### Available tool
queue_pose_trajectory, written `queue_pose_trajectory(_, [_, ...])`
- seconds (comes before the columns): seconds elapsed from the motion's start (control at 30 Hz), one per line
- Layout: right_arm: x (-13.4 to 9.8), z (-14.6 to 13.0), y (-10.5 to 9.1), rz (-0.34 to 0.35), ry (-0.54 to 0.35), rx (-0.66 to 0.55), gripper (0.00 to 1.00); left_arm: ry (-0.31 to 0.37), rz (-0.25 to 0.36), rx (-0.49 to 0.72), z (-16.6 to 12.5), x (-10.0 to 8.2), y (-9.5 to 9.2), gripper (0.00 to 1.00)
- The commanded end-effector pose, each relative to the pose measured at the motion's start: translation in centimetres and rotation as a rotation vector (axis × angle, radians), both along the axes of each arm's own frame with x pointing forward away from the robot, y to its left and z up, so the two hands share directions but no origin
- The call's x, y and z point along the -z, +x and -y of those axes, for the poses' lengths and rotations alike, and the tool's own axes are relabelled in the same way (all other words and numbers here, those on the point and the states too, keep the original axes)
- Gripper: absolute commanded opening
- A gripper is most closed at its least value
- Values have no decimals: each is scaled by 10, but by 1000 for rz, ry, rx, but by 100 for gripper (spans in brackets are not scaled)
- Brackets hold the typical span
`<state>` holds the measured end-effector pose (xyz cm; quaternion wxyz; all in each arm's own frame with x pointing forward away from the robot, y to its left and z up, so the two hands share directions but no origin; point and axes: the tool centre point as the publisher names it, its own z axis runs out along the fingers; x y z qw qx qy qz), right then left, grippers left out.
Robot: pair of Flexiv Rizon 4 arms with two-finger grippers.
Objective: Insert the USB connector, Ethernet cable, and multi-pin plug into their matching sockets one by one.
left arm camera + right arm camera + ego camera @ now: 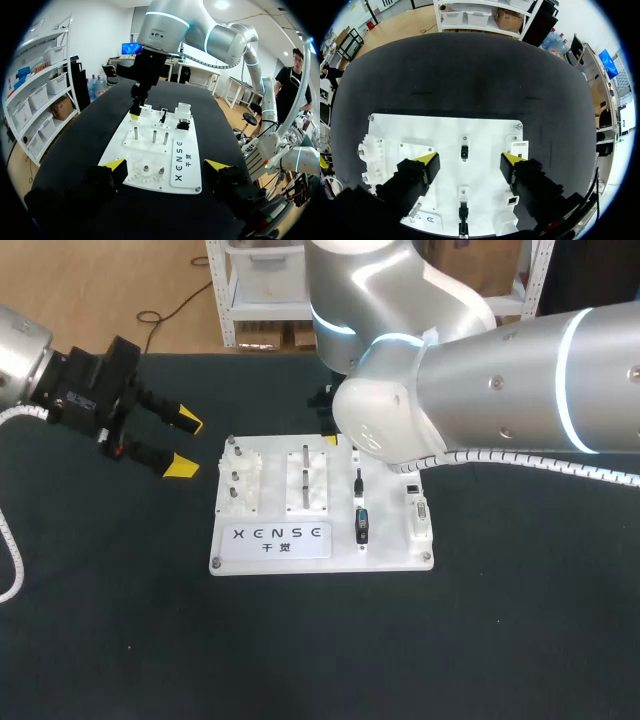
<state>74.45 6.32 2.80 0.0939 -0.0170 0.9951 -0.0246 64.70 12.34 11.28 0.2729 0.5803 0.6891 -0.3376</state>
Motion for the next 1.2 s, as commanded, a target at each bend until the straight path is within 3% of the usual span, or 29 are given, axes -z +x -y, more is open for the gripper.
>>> queue_pose_trajectory(0.03, [1,-1,0,0,2,-3,45,-2,1,3,-1,1,0,100])
queue_pose_trajectory(0.63, [8,2,3,-11,21,-2,30,-2,1,3,-1,1,0,100])
queue_pose_trajectory(0.7, [8,2,3,-9,22,-2,21,-2,1,3,-1,1,0,100])
queue_pose_trajectory(0.8, [8,2,2,-5,25,-8,0,-2,1,3,-1,1,0,100])
queue_pose_trajectory(1.2, [-14,1,0,76,55,-51,0,-2,1,3,-1,1,0,100])
